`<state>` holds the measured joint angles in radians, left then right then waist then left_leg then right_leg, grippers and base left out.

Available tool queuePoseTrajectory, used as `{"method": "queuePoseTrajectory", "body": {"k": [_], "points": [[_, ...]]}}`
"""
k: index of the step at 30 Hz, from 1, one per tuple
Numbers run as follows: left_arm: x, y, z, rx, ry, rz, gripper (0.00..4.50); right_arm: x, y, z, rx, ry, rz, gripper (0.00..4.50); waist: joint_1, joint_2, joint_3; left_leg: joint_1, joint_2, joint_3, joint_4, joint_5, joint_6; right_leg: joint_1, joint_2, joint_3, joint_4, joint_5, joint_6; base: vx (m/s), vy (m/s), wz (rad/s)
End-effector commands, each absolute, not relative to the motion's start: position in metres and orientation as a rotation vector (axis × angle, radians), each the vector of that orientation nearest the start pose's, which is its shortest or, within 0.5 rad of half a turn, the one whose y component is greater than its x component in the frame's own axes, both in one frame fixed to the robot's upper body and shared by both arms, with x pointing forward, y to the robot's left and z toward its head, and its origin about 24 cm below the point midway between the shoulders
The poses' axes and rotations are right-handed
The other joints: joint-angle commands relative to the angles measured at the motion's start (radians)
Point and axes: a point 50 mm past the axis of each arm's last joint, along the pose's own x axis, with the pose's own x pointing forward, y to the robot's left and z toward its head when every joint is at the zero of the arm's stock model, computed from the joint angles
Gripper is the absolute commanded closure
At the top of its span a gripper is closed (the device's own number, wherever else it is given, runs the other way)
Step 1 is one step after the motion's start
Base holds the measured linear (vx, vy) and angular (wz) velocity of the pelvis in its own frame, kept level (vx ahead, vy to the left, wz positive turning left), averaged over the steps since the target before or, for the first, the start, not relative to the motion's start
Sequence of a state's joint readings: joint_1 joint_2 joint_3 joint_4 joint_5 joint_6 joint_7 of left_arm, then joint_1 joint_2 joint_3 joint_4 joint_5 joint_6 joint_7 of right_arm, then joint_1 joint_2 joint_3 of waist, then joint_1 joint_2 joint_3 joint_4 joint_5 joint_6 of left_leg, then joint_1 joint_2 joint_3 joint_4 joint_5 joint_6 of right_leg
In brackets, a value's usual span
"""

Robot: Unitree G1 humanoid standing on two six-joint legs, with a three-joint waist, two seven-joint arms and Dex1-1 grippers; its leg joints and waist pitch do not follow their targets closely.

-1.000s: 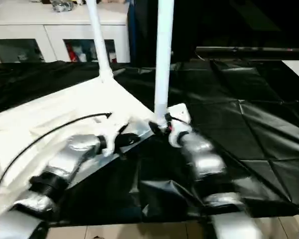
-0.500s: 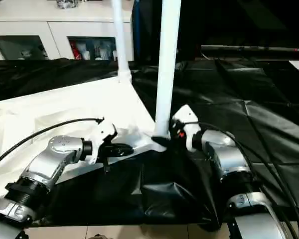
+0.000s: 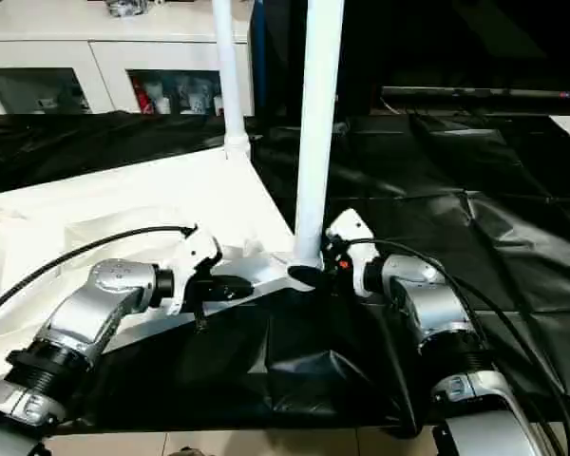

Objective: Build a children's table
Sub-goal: Rotate leg to tighten

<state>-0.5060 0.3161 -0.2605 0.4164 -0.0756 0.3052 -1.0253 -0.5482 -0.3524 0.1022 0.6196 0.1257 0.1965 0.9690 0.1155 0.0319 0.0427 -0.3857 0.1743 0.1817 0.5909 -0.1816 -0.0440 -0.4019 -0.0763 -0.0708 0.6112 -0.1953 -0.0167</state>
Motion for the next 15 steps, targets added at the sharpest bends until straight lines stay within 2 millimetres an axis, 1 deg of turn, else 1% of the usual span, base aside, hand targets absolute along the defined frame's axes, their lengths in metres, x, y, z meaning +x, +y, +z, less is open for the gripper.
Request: {"method": "queuePoseTrajectory", "body": {"k": [1,2,3,4,5,6,7,8,9,10,11,12,13,14,15], "points": [[0.303,0.116,0.041,0.219,0.484,-1.186,4.5,0.324,-0.154,0.048,-0.057,0.372,0.98,1.73,0.003,-0.013,-0.063,0.017,0.06,-0.019,-0.062,-0.126,0.081,0.052,-0.08,0.048,-0.063,-0.108,-0.237,0.0,0.0,0.0],[0.304,0.116,0.04,0.218,0.488,-1.178,4.5,0.324,-0.153,0.046,-0.045,0.371,0.966,1.73,0.003,-0.012,-0.063,0.016,0.06,-0.019,-0.062,-0.124,0.082,0.051,-0.079,0.048,-0.063,-0.104,-0.239,0.0,0.0,0.0],[0.306,0.113,0.038,0.221,0.497,-1.132,4.5,0.329,-0.152,0.04,-0.02,0.376,0.854,1.73,0.003,-0.012,-0.062,0.017,0.061,-0.02,-0.063,-0.127,0.081,0.051,-0.08,0.047,-0.064,-0.109,-0.238,0.0,0.0,0.0],[0.31,0.11,0.035,0.225,0.503,-1.086,4.5,0.332,-0.15,0.034,0.002,0.384,0.746,1.73,-0.002,-0.009,-0.06,0.017,0.06,-0.02,-0.065,-0.13,0.069,0.047,-0.082,0.05,-0.066,-0.124,-0.239,0.0,0.0,0.0],[0.313,0.107,0.033,0.224,0.506,-1.047,4.5,0.336,-0.149,0.028,0.009,0.389,0.637,1.73,-0.007,-0.006,-0.055,0.019,0.058,-0.022,-0.071,-0.176,0.045,0.045,-0.084,0.05,-0.075,-0.195,-0.228,0.0,0.0,0.0],[0.315,0.103,0.032,0.221,0.508,-1.013,4.5,0.338,-0.147,0.023,0.021,0.396,0.529,1.73,-0.007,-0.006,-0.054,0.026,0.059,-0.023,-0.074,-0.206,0.027,0.044,-0.084,0.048,-0.082,-0.242,-0.217,0.0,0.0,0.0],[0.321,0.096,0.031,0.219,0.5,-0.956,4.5,0.34,-0.144,0.017,0.06,0.405,0.391,1.73,-0.015,-0.004,-0.049,0.029,0.056,-0.023,-0.078,-0.257,0.002,0.038,-0.083,0.05,-0.09,-0.319,-0.196,0.0,0.0,0.0],[0.322,0.093,0.031,0.218,0.498,-0.94,4.5,0.34,-0.142,0.014,0.07,0.407,0.35,1.73,-0.017,-0.002,-0.048,0.033,0.058,-0.026,-0.081,-0.283,-0.014,0.037,-0.085,0.05,-0.094,-0.356,-0.186,0.0,0.0,0.0],[0.325,0.085,0.032,0.217,0.486,-0.912,4.5,0.34,-0.134,0.012,0.081,0.406,0.294,1.73,-0.022,-0.003,-0.045,0.034,0.056,-0.031,-0.086,-0.325,-0.034,0.038,-0.085,0.047,-0.1,-0.412,-0.161,0.0,0.0,0.0],[0.326,0.083,0.032,0.218,0.482,-0.905,4.5,0.34,-0.132,0.011,0.082,0.405,0.286,1.73,-0.024,-0.002,-0.043,0.042,0.056,-0.032,-0.088,-0.37,-0.043,0.031,-0.085,0.048,-0.109,-0.459,-0.137,0.0,0.0,0.0],[0.328,0.076,0.034,0.223,0.468,-0.898,4.5,0.339,-0.12,0.012,0.076,0.387,0.282,1.73,-0.027,0.001,-0.038,0.045,0.055,-0.035,-0.09,-0.42,-0.048,0.027,-0.085,0.047,-0.117,-0.504,-0.121,0.0,0.0,0.0],[0.328,0.075,0.034,0.224,0.467,-0.899,4.5,0.339,-0.119,0.012,0.077,0.385,0.282,1.73,-0.028,0.0,-0.038,0.049,0.054,-0.036,-0.091,-0.442,-0.049,0.026,-0.085,0.046,-0.121,-0.527,-0.11,0.0,0.0,0.0],[0.329,0.071,0.035,0.234,0.456,-0.909,4.5,0.339,-0.111,0.013,0.079,0.371,0.297,1.73,-0.029,0.0,-0.04,0.051,0.052,-0.038,-0.092,-0.458,-0.048,0.025,-0.087,0.047,-0.124,-0.548,-0.096,0.0,0.0,0.0],[0.329,0.069,0.036,0.239,0.447,-0.919,4.5,0.339,-0.105,0.015,0.076,0.362,0.327,1.73,-0.028,-0.001,-0.043,0.05,0.054,-0.039,-0.092,-0.449,-0.047,0.028,-0.089,0.048,-0.124,-0.539,-0.093,0.0,0.0,0.0],[0.329,0.067,0.037,0.242,0.441,-0.931,4.5,0.34,-0.098,0.018,0.064,0.337,0.36,1.73,-0.027,0.002,-0.048,0.042,0.056,-0.04,-0.097,-0.408,-0.04,0.037,-0.088,0.049,-0.118,-0.477,-0.098,0.0,0.0,0.0]]}}
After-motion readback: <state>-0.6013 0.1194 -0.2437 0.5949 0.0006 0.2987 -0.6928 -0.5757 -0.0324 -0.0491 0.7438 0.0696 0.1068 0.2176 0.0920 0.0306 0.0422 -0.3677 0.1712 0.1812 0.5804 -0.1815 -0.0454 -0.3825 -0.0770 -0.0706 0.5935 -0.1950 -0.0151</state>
